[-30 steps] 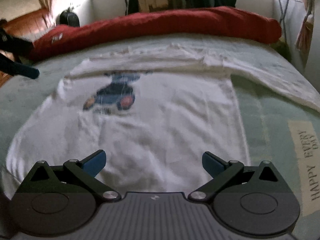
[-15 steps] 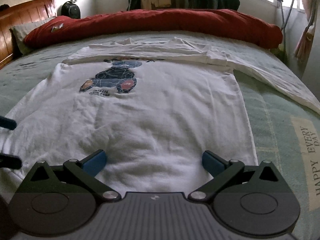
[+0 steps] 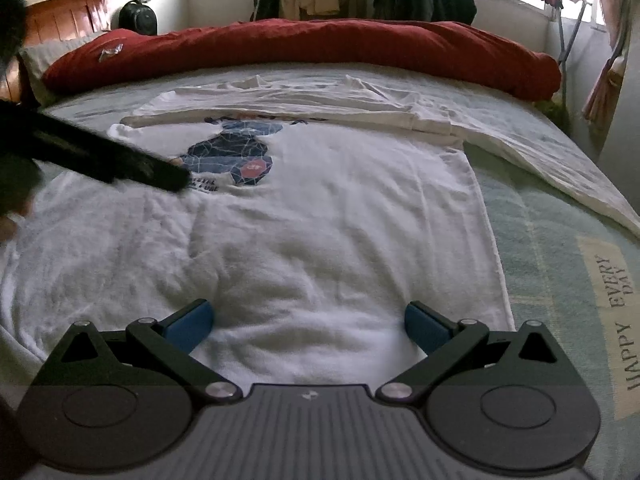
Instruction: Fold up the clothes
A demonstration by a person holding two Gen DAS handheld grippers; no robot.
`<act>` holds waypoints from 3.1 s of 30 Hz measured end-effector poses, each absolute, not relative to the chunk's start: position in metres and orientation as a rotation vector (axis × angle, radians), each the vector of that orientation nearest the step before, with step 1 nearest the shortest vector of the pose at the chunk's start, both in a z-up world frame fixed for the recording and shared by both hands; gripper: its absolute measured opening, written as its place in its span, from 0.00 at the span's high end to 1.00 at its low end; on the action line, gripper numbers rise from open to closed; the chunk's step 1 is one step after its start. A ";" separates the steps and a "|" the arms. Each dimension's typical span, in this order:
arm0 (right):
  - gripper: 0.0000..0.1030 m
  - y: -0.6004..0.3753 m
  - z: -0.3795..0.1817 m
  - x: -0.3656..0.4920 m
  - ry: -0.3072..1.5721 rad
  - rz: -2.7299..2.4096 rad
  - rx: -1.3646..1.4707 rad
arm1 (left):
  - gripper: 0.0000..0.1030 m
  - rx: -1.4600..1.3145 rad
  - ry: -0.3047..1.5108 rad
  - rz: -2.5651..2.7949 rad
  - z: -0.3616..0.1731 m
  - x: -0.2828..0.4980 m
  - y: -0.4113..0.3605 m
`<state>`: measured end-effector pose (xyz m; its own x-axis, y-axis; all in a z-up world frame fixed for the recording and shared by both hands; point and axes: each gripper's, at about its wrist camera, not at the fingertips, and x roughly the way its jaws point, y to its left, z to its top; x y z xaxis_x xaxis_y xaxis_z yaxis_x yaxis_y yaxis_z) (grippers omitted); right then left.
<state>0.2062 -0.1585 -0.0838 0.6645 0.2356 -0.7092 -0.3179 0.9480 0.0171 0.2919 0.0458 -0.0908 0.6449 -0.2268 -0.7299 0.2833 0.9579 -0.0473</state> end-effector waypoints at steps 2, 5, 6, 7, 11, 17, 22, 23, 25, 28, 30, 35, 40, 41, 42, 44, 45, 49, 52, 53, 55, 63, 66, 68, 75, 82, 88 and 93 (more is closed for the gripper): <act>0.00 -0.157 -0.081 0.207 0.795 0.309 -0.116 | 0.01 0.108 0.786 -0.303 -0.098 0.285 0.045; 0.00 -0.155 -0.077 0.209 0.812 0.304 -0.122 | 0.01 0.096 0.797 -0.315 -0.093 0.283 0.054; 0.00 -0.155 -0.075 0.210 0.812 0.305 -0.116 | 0.01 0.083 0.800 -0.310 -0.092 0.284 0.057; 0.00 -0.157 -0.070 0.211 0.793 0.319 -0.086 | 0.01 0.082 0.803 -0.304 -0.092 0.284 0.060; 0.00 -0.157 -0.056 0.221 0.744 0.374 0.013 | 0.01 0.087 0.803 -0.301 -0.093 0.284 0.061; 0.00 -0.158 -0.079 0.224 0.827 0.411 0.055 | 0.01 0.093 0.798 -0.300 -0.095 0.283 0.059; 0.00 -0.178 -0.071 0.224 0.815 0.421 0.128 | 0.01 0.093 0.797 -0.297 -0.092 0.281 0.058; 0.00 -0.185 -0.067 0.227 0.809 0.416 0.157 | 0.01 0.092 0.796 -0.298 -0.092 0.280 0.057; 0.00 -0.202 -0.060 0.233 0.778 0.387 0.227 | 0.01 0.094 0.791 -0.317 -0.090 0.278 0.055; 0.00 -0.235 -0.052 0.246 0.739 0.339 0.345 | 0.01 0.101 0.786 -0.344 -0.089 0.275 0.051; 0.00 -0.262 -0.051 0.255 0.722 0.300 0.440 | 0.01 0.110 0.792 -0.350 -0.091 0.275 0.048; 0.00 -0.327 -0.052 0.279 0.684 0.211 0.666 | 0.01 0.112 0.796 -0.360 -0.095 0.276 0.046; 0.00 -0.375 -0.063 0.296 0.629 0.158 0.817 | 0.01 0.101 0.792 -0.366 -0.097 0.277 0.048; 0.00 -0.383 -0.067 0.299 0.614 0.150 0.852 | 0.01 0.099 0.791 -0.367 -0.097 0.277 0.048; 0.00 -0.392 -0.071 0.301 0.597 0.139 0.893 | 0.01 0.097 0.790 -0.368 -0.097 0.277 0.048; 0.00 -0.410 -0.080 0.306 0.560 0.115 0.974 | 0.01 0.094 0.789 -0.369 -0.098 0.278 0.049; 0.00 -0.418 -0.086 0.309 0.540 0.092 1.014 | 0.01 0.096 0.787 -0.369 -0.098 0.278 0.049; 0.00 -0.449 -0.105 0.322 0.478 -0.002 1.126 | 0.01 0.100 0.782 -0.369 -0.099 0.278 0.048; 0.00 -0.461 -0.116 0.334 0.451 -0.062 1.150 | 0.01 0.098 0.777 -0.371 -0.100 0.279 0.048; 0.00 -0.464 -0.117 0.338 0.439 -0.074 1.144 | 0.01 0.098 0.775 -0.371 -0.100 0.279 0.048; 0.00 -0.468 -0.117 0.346 0.425 -0.106 1.125 | 0.01 0.098 0.772 -0.373 -0.101 0.279 0.048; 0.00 -0.491 -0.137 0.360 0.322 -0.163 1.180 | 0.01 0.095 0.766 -0.379 -0.102 0.280 0.049; 0.00 -0.496 -0.138 0.366 0.313 -0.178 1.165 | 0.01 0.096 0.763 -0.378 -0.102 0.280 0.049; 0.00 -0.497 -0.138 0.371 0.313 -0.192 1.155 | 0.01 0.096 0.763 -0.379 -0.102 0.280 0.049; 0.00 -0.490 -0.134 0.354 0.329 -0.238 1.177 | 0.01 0.091 0.759 -0.383 -0.102 0.281 0.050; 0.00 -0.504 -0.139 0.369 0.274 -0.313 1.161 | 0.01 0.089 0.756 -0.384 -0.102 0.281 0.051; 0.00 -0.504 -0.144 0.382 0.212 -0.340 1.074 | 0.01 0.087 0.755 -0.386 -0.102 0.281 0.051; 0.00 -0.506 -0.145 0.396 0.244 -0.287 0.964 | 0.01 0.085 0.753 -0.387 -0.103 0.281 0.051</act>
<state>0.3964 -0.5065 -0.1448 0.9352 -0.1312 -0.3290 0.3460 0.5373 0.7691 0.2809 0.0512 -0.1027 0.6628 -0.3118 -0.6808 0.3718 0.9262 -0.0622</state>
